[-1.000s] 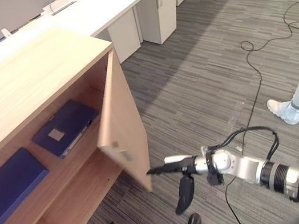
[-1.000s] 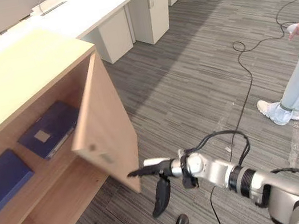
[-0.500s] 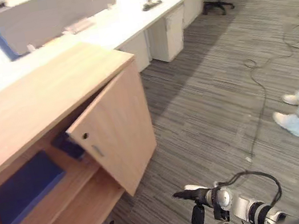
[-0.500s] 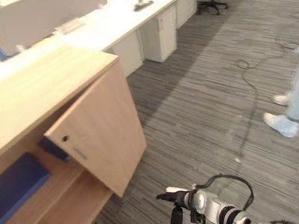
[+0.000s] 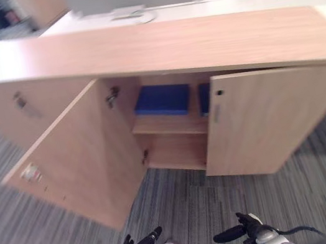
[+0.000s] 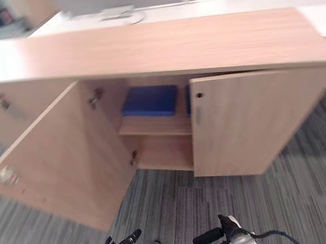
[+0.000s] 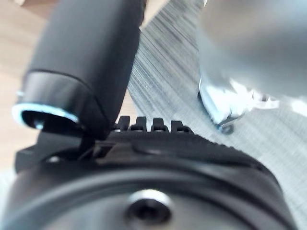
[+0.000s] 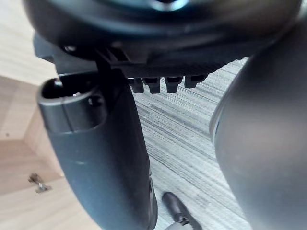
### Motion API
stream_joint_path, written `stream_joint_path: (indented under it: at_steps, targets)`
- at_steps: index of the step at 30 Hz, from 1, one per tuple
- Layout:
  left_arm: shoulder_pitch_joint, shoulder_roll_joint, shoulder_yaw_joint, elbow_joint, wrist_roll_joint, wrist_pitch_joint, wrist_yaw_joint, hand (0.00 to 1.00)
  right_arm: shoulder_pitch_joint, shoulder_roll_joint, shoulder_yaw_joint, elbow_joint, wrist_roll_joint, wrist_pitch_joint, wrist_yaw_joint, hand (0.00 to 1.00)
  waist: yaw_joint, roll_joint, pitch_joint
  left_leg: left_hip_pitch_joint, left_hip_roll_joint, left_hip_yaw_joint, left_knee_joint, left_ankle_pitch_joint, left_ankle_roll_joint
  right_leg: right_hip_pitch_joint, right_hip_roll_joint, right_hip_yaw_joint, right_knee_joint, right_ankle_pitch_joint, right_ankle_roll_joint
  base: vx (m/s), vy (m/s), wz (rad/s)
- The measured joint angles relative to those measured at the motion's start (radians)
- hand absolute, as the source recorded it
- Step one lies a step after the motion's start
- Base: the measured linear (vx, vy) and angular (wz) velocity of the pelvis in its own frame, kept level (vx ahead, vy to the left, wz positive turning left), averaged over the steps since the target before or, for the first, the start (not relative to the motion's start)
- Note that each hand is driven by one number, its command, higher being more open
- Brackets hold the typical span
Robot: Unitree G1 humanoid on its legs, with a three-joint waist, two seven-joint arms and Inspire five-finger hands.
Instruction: Walk over to the cabinet, pick up the folder, carry it to the office cabinet, place the folder inside the office cabinet, then close the office cabinet door
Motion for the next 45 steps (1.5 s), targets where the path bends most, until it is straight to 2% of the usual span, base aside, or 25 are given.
stream_joint_path:
  at_steps: [1,2,3,5,6,7,8,11,12,13,15,17,18,21,24,25,27,32,34,36,38,40,42,44,45]
  targets:
    - [0.001,0.004,0.008,0.0,-0.026,0.001,0.001,1.0,0.01,0.01,-0.033,-0.001,0.001,-0.004,-0.001,1.0,0.002,-0.012,0.001,-0.011,0.001,0.041,0.0,0.017,0.019,0.016,-0.007,-0.022,-0.015,0.004,0.005,0.07,-0.071,1.16]
    - [-0.001,0.008,0.012,-0.001,-0.082,0.004,0.002,1.0,0.033,0.026,-0.132,-0.016,0.004,-0.016,-0.001,1.0,-0.017,-0.025,0.0,-0.046,0.036,0.227,0.03,0.04,0.094,0.067,-0.02,-0.1,-0.069,0.022,0.015,0.06,-0.056,1.32]
    - [-0.001,0.01,0.012,-0.006,-0.123,0.005,-0.001,1.0,0.041,0.034,-0.228,-0.013,0.004,-0.019,-0.001,1.0,-0.021,-0.032,0.001,-0.079,0.125,0.454,0.111,0.021,0.155,0.11,-0.016,-0.153,-0.121,0.045,0.02,0.07,-0.059,1.36]
    - [0.003,0.007,0.009,-0.004,-0.161,0.009,-0.004,1.0,0.07,0.018,-0.333,-0.015,0.022,-0.022,-0.004,1.0,-0.027,-0.009,0.0,-0.096,0.251,0.728,0.286,-0.028,0.165,0.159,-0.012,-0.217,-0.144,0.05,0.028,0.09,0.062,1.13]
    - [0.006,0.006,-0.001,0.003,-0.19,0.008,-0.007,1.0,0.087,-0.011,-0.374,-0.013,0.044,-0.019,-0.013,1.0,-0.031,0.019,-0.005,-0.104,0.257,0.783,0.305,-0.066,0.154,0.169,-0.018,-0.253,-0.136,0.045,0.045,0.13,0.162,1.06]
    - [0.002,0.006,-0.004,0.008,-0.197,0.005,-0.009,1.0,0.089,-0.029,-0.397,-0.01,0.056,-0.011,-0.016,1.0,-0.029,0.021,0.0,-0.106,0.241,0.789,0.293,-0.07,0.15,0.168,-0.026,-0.259,-0.127,0.033,0.063,0.17,0.219,1.1]
    - [-0.011,0.014,-0.01,0.037,-0.211,0.001,-0.011,1.0,0.097,-0.034,-0.446,0.002,0.082,0.0,-0.022,1.0,-0.037,0.003,0.01,-0.106,0.164,0.782,0.227,-0.062,0.164,0.173,-0.065,-0.285,-0.148,0.033,0.072,0.14,0.156,0.8]
    - [-0.009,0.021,-0.008,0.06,-0.208,0.004,-0.011,1.0,0.101,-0.016,-0.521,0.008,0.122,0.004,-0.023,1.0,-0.045,-0.013,0.012,-0.078,0.081,0.761,0.126,-0.014,0.182,0.213,-0.095,-0.33,-0.213,0.074,0.06,0.12,0.076,0.74]
    - [-0.008,0.02,-0.009,0.064,-0.207,0.007,-0.013,1.0,0.103,-0.004,-0.549,0.006,0.134,0.003,-0.024,1.0,-0.058,-0.019,0.011,-0.038,0.017,0.739,0.0,0.056,0.19,0.228,-0.115,-0.35,-0.242,0.118,0.045,0.1,0.035,0.85]
    - [-0.01,0.021,-0.009,0.064,-0.207,0.007,-0.015,1.0,0.099,0.0,-0.549,0.005,0.144,0.003,-0.023,1.0,-0.06,-0.02,0.01,-0.018,-0.004,0.731,-0.061,0.092,0.19,0.227,-0.119,-0.357,-0.246,0.138,0.044,0.05,0.015,0.89]
    - [-0.005,0.017,-0.009,0.064,-0.205,0.007,-0.02,1.0,0.094,0.023,-0.547,-0.016,0.167,-0.002,-0.023,1.0,-0.064,-0.012,0.005,0.085,-0.052,0.696,-0.352,0.247,0.179,0.219,-0.115,-0.373,-0.257,0.198,0.037,0.01,-0.007,0.57]
    - [0.007,0.016,-0.007,0.063,-0.18,0.007,-0.02,1.0,0.095,0.027,-0.548,-0.024,0.182,-0.008,-0.022,1.0,-0.07,-0.007,0.003,0.144,-0.055,0.695,-0.481,0.301,0.169,0.229,-0.103,-0.375,-0.267,0.208,0.037,-0.01,-0.011,0.22]
    - [0.015,0.016,-0.004,0.06,-0.156,0.01,-0.014,1.0,0.099,0.034,-0.549,-0.038,0.198,-0.011,-0.023,1.0,-0.082,-0.014,0.008,0.146,-0.052,0.693,-0.481,0.309,0.17,0.24,-0.097,-0.384,-0.276,0.208,0.037,-0.07,-0.037,0.07]
    - [0.039,0.012,-0.003,-0.025,-0.072,0.022,0.002,1.0,0.117,0.033,-0.521,-0.05,0.198,-0.01,-0.025,1.0,-0.087,-0.024,0.001,0.147,-0.054,0.693,-0.481,0.31,0.171,0.243,-0.092,-0.387,-0.286,0.202,0.029,-0.07,-0.027,-0.02]
    - [0.058,0.01,-0.003,-0.17,0.047,0.026,0.007,1.0,0.136,0.037,-0.5,-0.066,0.198,-0.01,-0.028,1.0,-0.096,-0.036,-0.001,0.146,-0.075,0.701,-0.481,0.307,0.175,0.257,-0.1,-0.384,-0.323,0.161,0.0,-0.06,-0.018,-0.04]
    - [0.049,0.014,0.013,-0.208,0.091,0.027,0.007,1.0,0.138,0.037,-0.487,-0.07,0.197,-0.009,-0.028,1.0,-0.103,-0.044,0.001,0.147,-0.089,0.706,-0.481,0.307,0.176,0.266,-0.111,-0.38,-0.341,0.121,0.011,-0.05,-0.036,-0.04]
    - [0.028,0.016,0.049,-0.247,0.155,0.032,0.008,1.0,0.136,0.031,-0.476,-0.084,0.197,-0.008,-0.027,1.0,-0.119,-0.034,0.006,0.151,-0.089,0.712,-0.481,0.308,0.177,0.267,-0.111,-0.368,-0.345,0.11,0.028,-0.06,-0.034,-0.03]
    - [-0.018,0.065,0.167,-0.342,0.316,0.05,0.031,1.0,0.147,0.025,-0.47,-0.088,0.18,-0.005,-0.011,1.0,-0.135,-0.038,-0.001,0.168,-0.082,0.747,-0.481,0.308,0.179,0.272,-0.109,-0.336,-0.351,0.107,0.018,0.02,-0.034,-0.16]
    - [-0.053,0.096,0.189,-0.343,0.345,0.053,0.05,1.0,0.155,0.018,-0.47,-0.088,0.154,-0.004,-0.002,1.0,-0.135,-0.043,-0.002,0.178,-0.085,0.753,-0.481,0.299,0.188,0.279,-0.114,-0.331,-0.349,0.113,0.005,0.11,-0.03,-0.12]
    - [-0.081,0.122,0.193,-0.368,0.364,0.064,0.069,1.0,0.172,0.013,-0.47,-0.079,0.153,0.002,0.007,1.0,-0.135,-0.046,-0.002,0.203,-0.083,0.752,-0.481,0.283,0.181,0.296,-0.111,-0.319,-0.343,0.134,-0.031,0.11,-0.019,-0.05]
    - [-0.103,0.155,0.193,-0.377,0.363,0.065,0.076,1.0,0.188,0.012,-0.47,-0.07,0.146,0.004,0.017,1.0,-0.135,-0.047,-0.011,0.228,-0.072,0.755,-0.481,0.265,0.168,0.307,-0.101,-0.299,-0.333,0.159,-0.067,0.14,-0.003,-0.12]
    - [-0.131,0.186,0.193,-0.377,0.363,0.072,0.088,1.0,0.195,0.011,-0.47,-0.066,0.134,0.005,0.025,1.0,-0.136,-0.049,-0.015,0.247,-0.054,0.762,-0.481,0.258,0.164,0.303,-0.094,-0.282,-0.304,0.187,-0.053,0.13,0.007,-0.16]
    - [-0.161,0.221,0.191,-0.378,0.354,0.073,0.089,1.0,0.197,0.008,-0.47,-0.059,0.118,0.005,0.034,1.0,-0.136,-0.044,-0.019,0.271,-0.024,0.766,-0.478,0.248,0.151,0.288,-0.082,-0.259,-0.243,0.211,-0.061,0.13,0.027,-0.13]
    - [-0.18,0.248,0.188,-0.38,0.31,0.072,0.089,1.0,0.199,0.003,-0.472,-0.057,0.118,0.004,0.041,1.0,-0.141,-0.03,-0.024,0.28,0.013,0.768,-0.475,0.246,0.148,0.254,-0.067,-0.232,-0.202,0.178,-0.041,0.1,-0.007,-0.13]
    - [-0.195,0.263,0.185,-0.38,0.287,0.072,0.09,1.0,0.198,0.003,-0.471,-0.057,0.118,0.003,0.043,1.0,-0.142,-0.028,-0.023,0.288,0.032,0.771,-0.475,0.247,0.142,0.25,-0.041,-0.231,-0.277,0.15,-0.026,0.03,-0.071,-0.12]
